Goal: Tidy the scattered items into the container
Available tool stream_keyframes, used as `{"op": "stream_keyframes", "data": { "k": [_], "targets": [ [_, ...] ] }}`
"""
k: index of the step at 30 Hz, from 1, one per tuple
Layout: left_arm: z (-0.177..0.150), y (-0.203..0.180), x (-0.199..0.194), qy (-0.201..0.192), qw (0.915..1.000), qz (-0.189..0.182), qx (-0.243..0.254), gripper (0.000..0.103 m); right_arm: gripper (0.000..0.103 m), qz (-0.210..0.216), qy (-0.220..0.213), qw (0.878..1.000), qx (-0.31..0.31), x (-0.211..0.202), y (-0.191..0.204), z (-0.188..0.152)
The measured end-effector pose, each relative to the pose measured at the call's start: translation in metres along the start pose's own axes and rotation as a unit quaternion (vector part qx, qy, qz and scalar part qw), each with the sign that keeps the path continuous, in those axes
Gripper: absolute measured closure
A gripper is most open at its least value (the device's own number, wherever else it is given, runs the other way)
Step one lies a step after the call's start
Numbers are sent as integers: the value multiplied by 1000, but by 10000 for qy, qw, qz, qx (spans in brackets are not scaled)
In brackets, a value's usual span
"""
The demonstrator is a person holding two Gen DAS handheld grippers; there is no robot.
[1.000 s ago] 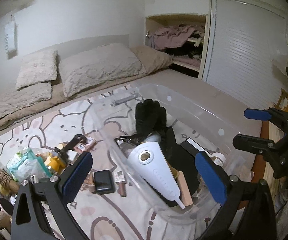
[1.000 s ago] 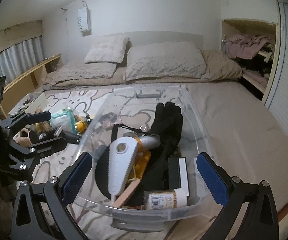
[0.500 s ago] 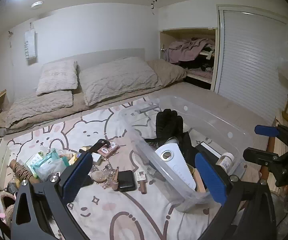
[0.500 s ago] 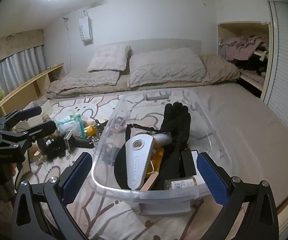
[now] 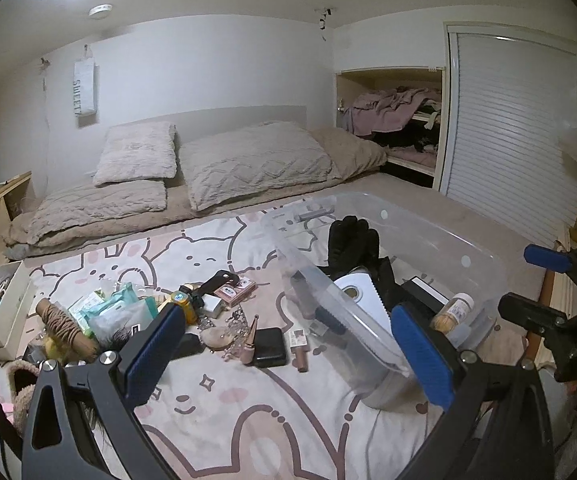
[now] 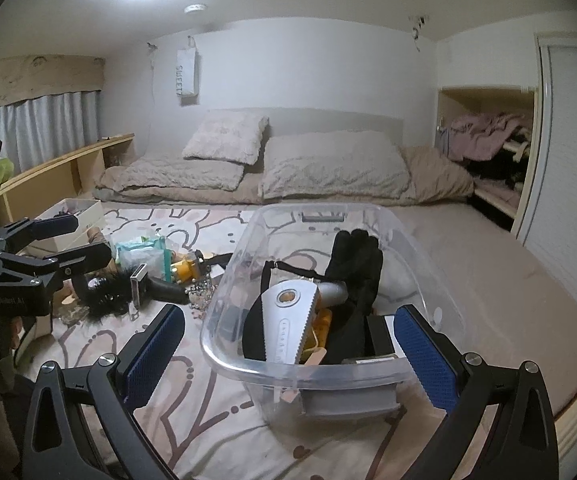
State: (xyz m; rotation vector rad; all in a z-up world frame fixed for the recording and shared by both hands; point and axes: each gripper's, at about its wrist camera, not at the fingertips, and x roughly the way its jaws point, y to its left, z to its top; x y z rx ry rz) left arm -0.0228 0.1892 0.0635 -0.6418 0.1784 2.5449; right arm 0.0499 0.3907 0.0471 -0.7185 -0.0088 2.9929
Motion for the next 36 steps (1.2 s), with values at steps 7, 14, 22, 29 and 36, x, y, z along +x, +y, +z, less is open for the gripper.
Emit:
{"op": "stream_keyframes", "data": {
  "k": [7,14,22,29,36],
  "targets": [
    [-19,7,-10,-66,9999,104,-95,0,0,-69,-262,9995,-179,-8,15,-11],
    [-36,6,-12,-17,9998,198,-80,0,0,-85,-271,9995,-105,-8,22,-24],
    [-57,7,-9,130,9996,208,-140,0,0,-141,-209,9997,-21,-3,25,-40],
    [-73,9,-6,249,9991,282,-173,0,0,-160,-122,9998,31,3,28,-54],
    [-85,12,-4,346,9986,340,-205,0,0,-181,-13,9998,105,7,28,-61]
  ]
}}
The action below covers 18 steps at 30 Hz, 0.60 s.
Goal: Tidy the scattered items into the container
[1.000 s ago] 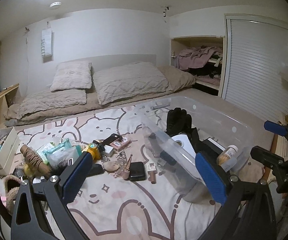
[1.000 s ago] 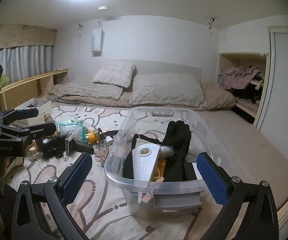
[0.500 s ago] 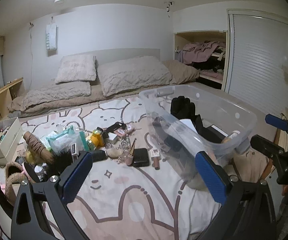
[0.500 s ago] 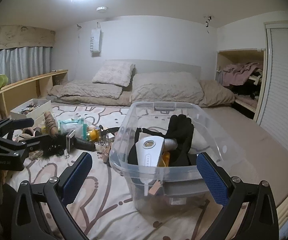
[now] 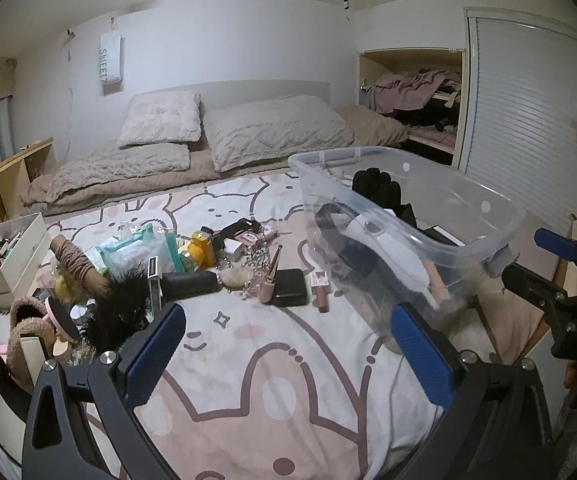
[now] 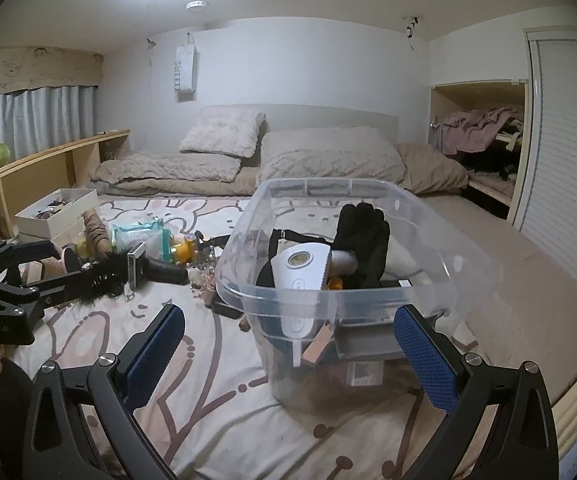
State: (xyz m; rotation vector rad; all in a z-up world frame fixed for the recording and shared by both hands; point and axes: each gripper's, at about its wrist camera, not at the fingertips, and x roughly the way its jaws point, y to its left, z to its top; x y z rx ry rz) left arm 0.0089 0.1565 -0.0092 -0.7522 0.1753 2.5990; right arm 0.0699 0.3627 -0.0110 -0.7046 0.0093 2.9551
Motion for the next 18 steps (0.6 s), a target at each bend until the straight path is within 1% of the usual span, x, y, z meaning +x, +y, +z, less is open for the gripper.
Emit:
{"op": "stream_keyframes", "data": {
  "k": [9,18],
  "targets": [
    [-9,4,6,119,9999,30,-41,0,0,-32,158,9999,-47,6,3,-6],
    [-10,8,8,146,9999,10,-85,0,0,-42,214,9998,-35,9,4,-8]
  ]
}}
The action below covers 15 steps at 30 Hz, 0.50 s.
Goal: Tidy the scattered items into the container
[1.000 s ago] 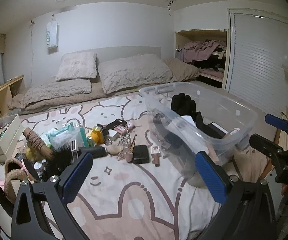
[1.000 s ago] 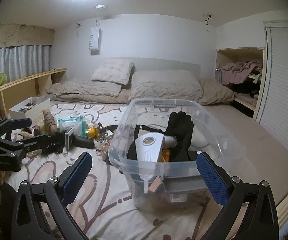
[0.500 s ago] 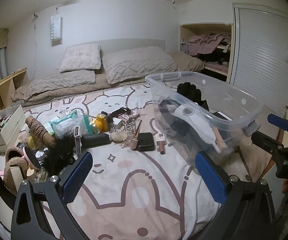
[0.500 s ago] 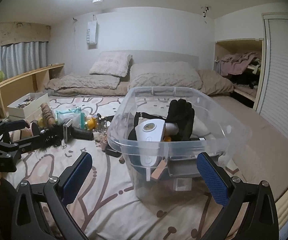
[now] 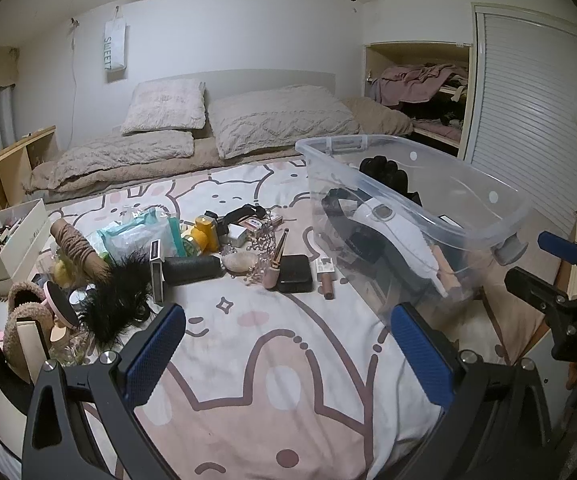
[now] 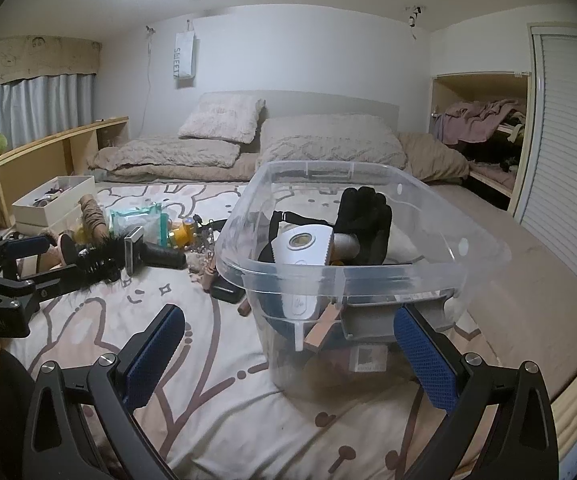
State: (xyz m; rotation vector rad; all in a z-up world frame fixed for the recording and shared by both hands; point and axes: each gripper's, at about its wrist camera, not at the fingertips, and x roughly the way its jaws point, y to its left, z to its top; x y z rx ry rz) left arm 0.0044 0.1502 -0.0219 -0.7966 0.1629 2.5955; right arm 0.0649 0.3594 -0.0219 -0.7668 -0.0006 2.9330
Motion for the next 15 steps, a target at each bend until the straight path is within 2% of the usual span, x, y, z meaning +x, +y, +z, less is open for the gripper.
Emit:
{"op": "stream_keyframes", "data": {
  "k": [15],
  "targets": [
    [-4,-3,2,-70,10000,-12,-28,0,0,-4,56,10000,58,4,-2,-2]
  ]
}}
